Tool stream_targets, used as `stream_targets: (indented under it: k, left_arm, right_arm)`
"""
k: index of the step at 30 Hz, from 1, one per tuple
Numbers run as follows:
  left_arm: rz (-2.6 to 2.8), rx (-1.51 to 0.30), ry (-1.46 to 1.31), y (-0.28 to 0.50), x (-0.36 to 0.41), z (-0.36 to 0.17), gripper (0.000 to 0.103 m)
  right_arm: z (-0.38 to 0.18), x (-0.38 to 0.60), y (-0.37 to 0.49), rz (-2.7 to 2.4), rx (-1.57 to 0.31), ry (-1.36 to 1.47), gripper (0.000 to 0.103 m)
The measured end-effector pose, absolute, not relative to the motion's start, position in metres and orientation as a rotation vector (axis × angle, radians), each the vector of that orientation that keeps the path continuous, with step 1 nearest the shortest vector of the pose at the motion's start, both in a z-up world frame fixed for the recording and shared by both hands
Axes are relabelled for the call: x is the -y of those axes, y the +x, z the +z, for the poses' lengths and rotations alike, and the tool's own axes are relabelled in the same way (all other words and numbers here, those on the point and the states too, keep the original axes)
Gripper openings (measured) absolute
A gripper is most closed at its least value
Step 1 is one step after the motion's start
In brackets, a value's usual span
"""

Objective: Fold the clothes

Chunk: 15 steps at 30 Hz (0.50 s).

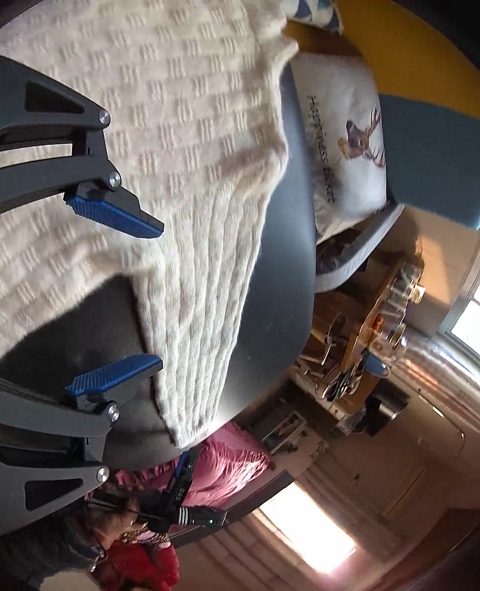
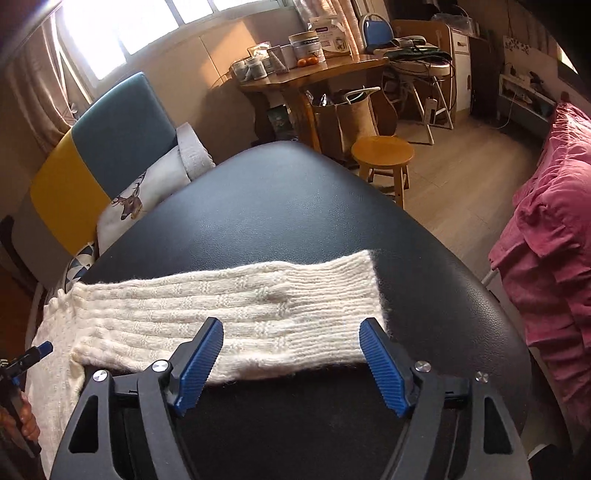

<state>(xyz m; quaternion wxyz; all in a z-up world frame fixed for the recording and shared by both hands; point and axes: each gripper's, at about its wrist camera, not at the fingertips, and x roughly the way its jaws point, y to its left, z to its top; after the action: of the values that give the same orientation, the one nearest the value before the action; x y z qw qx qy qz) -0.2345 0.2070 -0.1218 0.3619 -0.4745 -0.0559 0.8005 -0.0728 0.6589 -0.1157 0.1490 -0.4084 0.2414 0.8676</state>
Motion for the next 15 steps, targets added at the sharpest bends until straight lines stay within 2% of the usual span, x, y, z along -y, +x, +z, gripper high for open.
stream_targets:
  k: [7,11,15]
  left_arm:
    - [2.231,0.180,-1.333,-0.233,-0.145,-0.156,0.073]
    - [2.246,0.187,-1.329,-0.225,-0.133,-0.165,0.073]
    - [2.268,0.081,-1.294,-0.214,-0.144,-0.167,0.077]
  right_arm:
    - [-0.133,-0.657,-0.107,2.527,-0.709,-1.240,0.079]
    - [-0.146,-0.661,-0.113,2.477,-0.616,-1.255,0.079]
    - [-0.147,-0.652,-0.118,2.467,-0.468,-1.279,0.080]
